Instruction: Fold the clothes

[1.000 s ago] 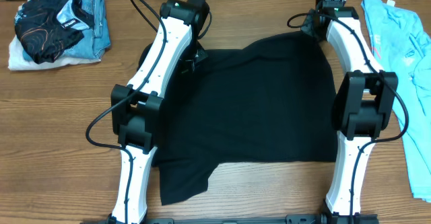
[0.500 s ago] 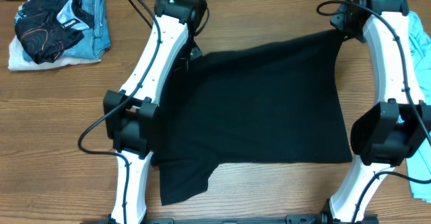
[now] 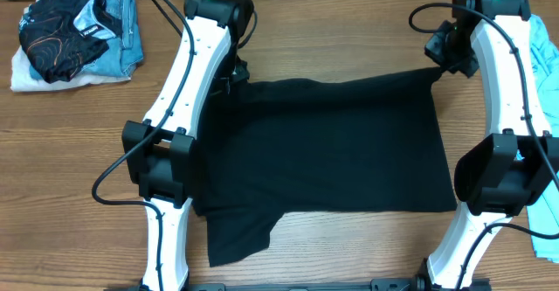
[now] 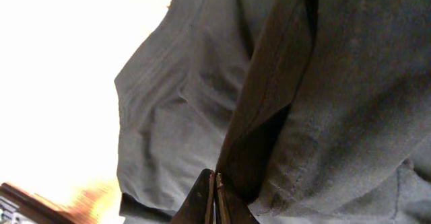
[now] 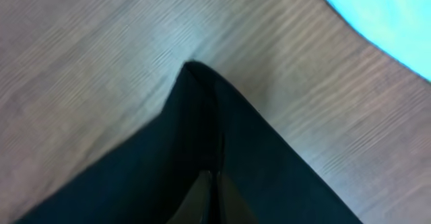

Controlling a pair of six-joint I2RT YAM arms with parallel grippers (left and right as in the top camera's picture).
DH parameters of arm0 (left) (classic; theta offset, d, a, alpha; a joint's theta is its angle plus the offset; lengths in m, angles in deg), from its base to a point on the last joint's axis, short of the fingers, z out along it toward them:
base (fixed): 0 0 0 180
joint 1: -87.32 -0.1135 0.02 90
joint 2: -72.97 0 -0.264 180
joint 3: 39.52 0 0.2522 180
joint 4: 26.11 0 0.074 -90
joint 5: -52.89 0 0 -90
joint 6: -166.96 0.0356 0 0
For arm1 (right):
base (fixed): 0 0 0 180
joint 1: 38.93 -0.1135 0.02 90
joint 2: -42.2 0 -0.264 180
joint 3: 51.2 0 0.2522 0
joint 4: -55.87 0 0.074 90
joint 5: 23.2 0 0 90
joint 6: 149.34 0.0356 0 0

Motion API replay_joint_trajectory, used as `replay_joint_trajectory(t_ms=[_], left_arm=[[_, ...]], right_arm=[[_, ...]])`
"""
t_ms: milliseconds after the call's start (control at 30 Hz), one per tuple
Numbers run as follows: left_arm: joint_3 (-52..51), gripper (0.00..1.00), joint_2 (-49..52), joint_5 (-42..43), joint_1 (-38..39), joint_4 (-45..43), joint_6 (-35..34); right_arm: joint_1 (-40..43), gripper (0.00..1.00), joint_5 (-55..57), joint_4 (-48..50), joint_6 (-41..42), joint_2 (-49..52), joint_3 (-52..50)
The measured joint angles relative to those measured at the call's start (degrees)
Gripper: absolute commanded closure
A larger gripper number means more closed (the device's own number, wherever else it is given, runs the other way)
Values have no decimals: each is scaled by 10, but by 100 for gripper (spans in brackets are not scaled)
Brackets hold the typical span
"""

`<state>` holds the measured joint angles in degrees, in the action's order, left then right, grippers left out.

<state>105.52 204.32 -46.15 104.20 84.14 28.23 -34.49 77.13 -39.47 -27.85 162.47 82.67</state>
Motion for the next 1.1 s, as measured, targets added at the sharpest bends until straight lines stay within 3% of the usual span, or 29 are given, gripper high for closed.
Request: replay_joint_trajectory(t_ms=[300, 500, 700, 800, 867, 967, 1067, 1100], left_arm=[[-99, 96, 0, 4, 0, 0, 12], [-104, 96, 0, 4, 2, 0, 14], [-104, 88, 0, 3, 6, 0, 31], [-105, 77, 0, 2, 7, 1, 52], [-106, 55, 0, 2, 6, 2, 68], [-106, 50, 0, 2, 6, 2, 103], [-106, 50, 0, 3, 7, 2, 138], [-106, 45, 0, 4, 6, 2, 146]], right_arm=[[0, 96, -3, -45, 13, 0, 0], [0, 96, -5, -69, 14, 0, 0], [0, 94, -5, -47, 13, 0, -18], [0, 84, -5, -43, 14, 0, -25], [0, 77, -5, -44, 14, 0, -28], [0, 68, -5, -45, 14, 0, -34], [0, 40, -4, -50, 12, 0, -40], [0, 29, -4, -51, 10, 0, -40]])
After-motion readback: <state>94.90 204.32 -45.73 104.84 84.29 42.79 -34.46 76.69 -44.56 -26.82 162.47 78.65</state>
